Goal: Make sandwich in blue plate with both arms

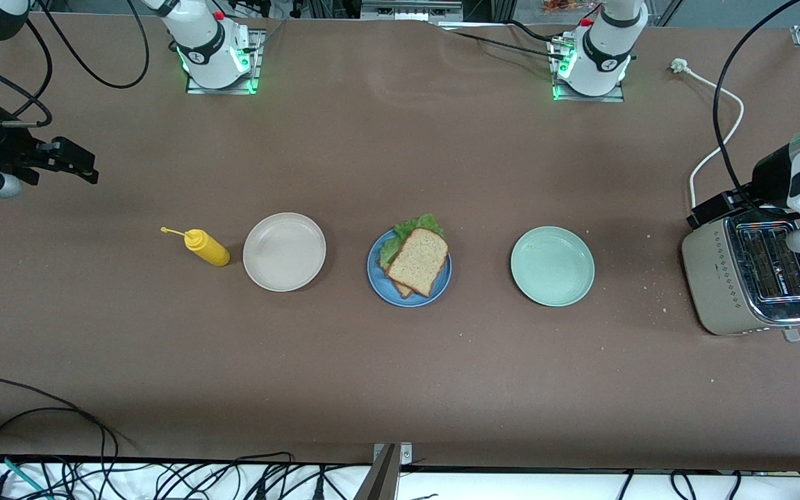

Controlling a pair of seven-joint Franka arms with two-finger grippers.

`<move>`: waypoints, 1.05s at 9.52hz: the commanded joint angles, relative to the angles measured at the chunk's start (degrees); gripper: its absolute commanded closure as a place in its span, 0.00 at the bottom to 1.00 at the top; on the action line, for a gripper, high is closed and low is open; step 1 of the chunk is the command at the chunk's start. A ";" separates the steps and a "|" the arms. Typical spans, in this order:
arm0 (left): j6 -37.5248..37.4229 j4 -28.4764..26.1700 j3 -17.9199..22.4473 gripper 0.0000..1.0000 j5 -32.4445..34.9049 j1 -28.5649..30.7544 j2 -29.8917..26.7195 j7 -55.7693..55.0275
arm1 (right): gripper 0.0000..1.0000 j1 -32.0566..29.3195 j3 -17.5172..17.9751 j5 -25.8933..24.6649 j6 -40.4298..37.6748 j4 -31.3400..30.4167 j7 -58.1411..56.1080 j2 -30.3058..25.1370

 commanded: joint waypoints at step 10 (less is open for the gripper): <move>-1.59 0.05 24.07 0.02 1.68 -22.54 -3.06 14.99 | 0.00 -0.60 0.45 1.94 0.01 1.39 -0.46 0.85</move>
